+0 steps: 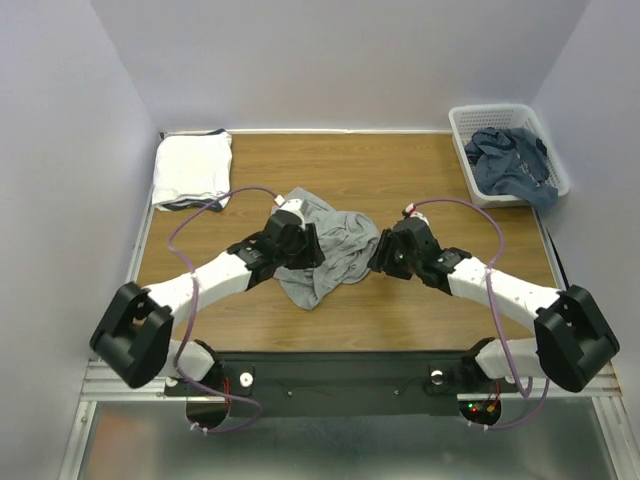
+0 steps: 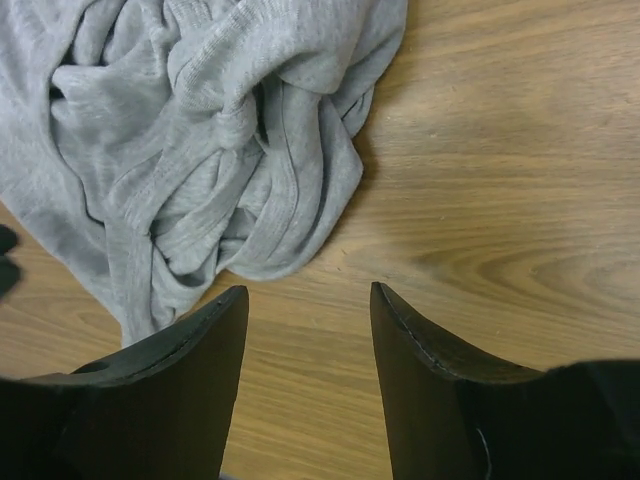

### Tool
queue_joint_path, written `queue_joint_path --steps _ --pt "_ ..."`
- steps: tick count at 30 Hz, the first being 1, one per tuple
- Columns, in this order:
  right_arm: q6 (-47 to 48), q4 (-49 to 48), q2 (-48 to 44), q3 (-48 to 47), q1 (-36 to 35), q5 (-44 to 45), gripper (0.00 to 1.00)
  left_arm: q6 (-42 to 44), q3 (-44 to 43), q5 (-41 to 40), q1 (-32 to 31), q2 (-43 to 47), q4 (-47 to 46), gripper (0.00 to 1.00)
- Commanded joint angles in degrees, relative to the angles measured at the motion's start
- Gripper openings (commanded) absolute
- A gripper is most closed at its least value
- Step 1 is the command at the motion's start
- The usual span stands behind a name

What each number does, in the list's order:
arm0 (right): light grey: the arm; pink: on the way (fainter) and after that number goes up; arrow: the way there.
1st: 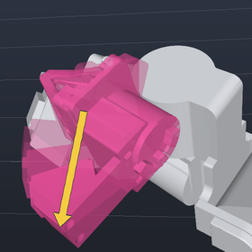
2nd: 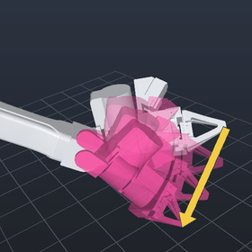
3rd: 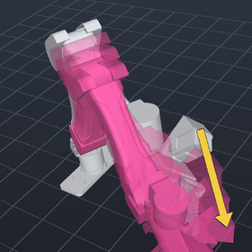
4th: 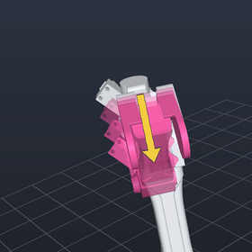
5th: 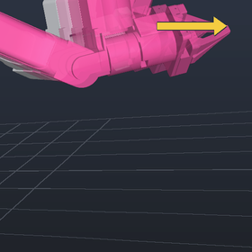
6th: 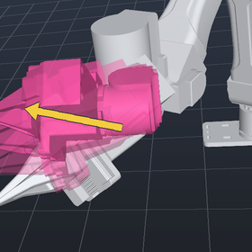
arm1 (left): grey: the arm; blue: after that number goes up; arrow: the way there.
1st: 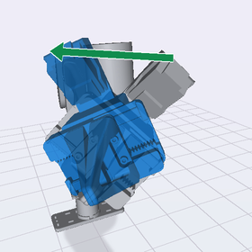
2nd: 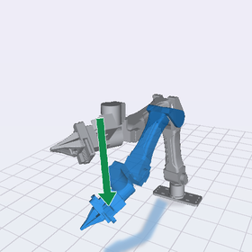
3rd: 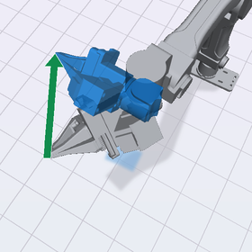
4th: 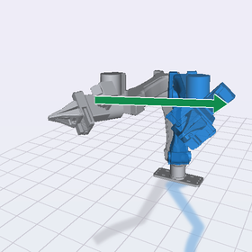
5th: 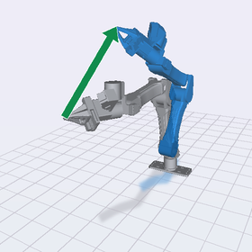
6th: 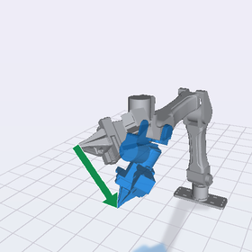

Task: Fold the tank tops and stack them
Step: Flatten the tank top out

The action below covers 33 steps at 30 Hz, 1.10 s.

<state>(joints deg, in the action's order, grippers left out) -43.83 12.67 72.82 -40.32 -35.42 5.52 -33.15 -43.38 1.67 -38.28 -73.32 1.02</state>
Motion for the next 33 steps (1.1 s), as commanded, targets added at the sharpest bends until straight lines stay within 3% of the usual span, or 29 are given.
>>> queue_joint_path --steps 1,4,7,14,16,19,22,27,29,33 --pt "-1.43 -7.12 2.84 0.76 -0.79 1.68 0.57 3.44 -4.26 2.11 -2.76 -5.86 -2.25 0.54" --pt "-1.95 -9.14 5.31 1.73 -0.79 2.74 0.55 3.61 -6.71 0.88 -3.55 -11.56 -2.25 0.55" --pt "-2.13 -12.12 7.16 2.17 -0.79 2.31 0.53 3.96 -8.39 0.0 -3.64 -13.42 -2.69 0.65" --pt "-2.04 -16.27 14.1 0.06 -0.79 2.56 0.5 4.49 -12.35 -3.87 -4.26 -18.43 -1.1 0.64" --pt "-2.04 -16.62 15.68 -0.46 -0.79 3.0 0.49 4.58 -12.43 -3.78 -4.17 -18.96 -1.1 0.58" --pt "-2.13 -16.71 17.09 -1.08 -0.79 3.7 0.42 4.58 -12.61 -2.82 -4.26 -19.76 -1.1 0.39" --pt "-2.31 -16.62 16.66 -0.91 -0.79 4.67 0.36 4.93 -12.7 -2.12 -4.34 -19.84 -1.1 0.31" --pt "-1.78 -16.18 14.81 -0.55 -0.7 6.34 0.18 5.72 -13.31 -2.11 -4.34 -19.58 0.92 0.18" --pt "-1.26 -14.69 13.58 -0.9 -0.7 7.66 0.11 5.99 -13.58 -2.64 -4.34 -19.23 1.71 0.05" --pt "0.23 -11.01 10.87 -1.69 -0.35 11.0 0.04 7.04 -13.93 -2.82 -4.26 -19.05 2.67 0.02"
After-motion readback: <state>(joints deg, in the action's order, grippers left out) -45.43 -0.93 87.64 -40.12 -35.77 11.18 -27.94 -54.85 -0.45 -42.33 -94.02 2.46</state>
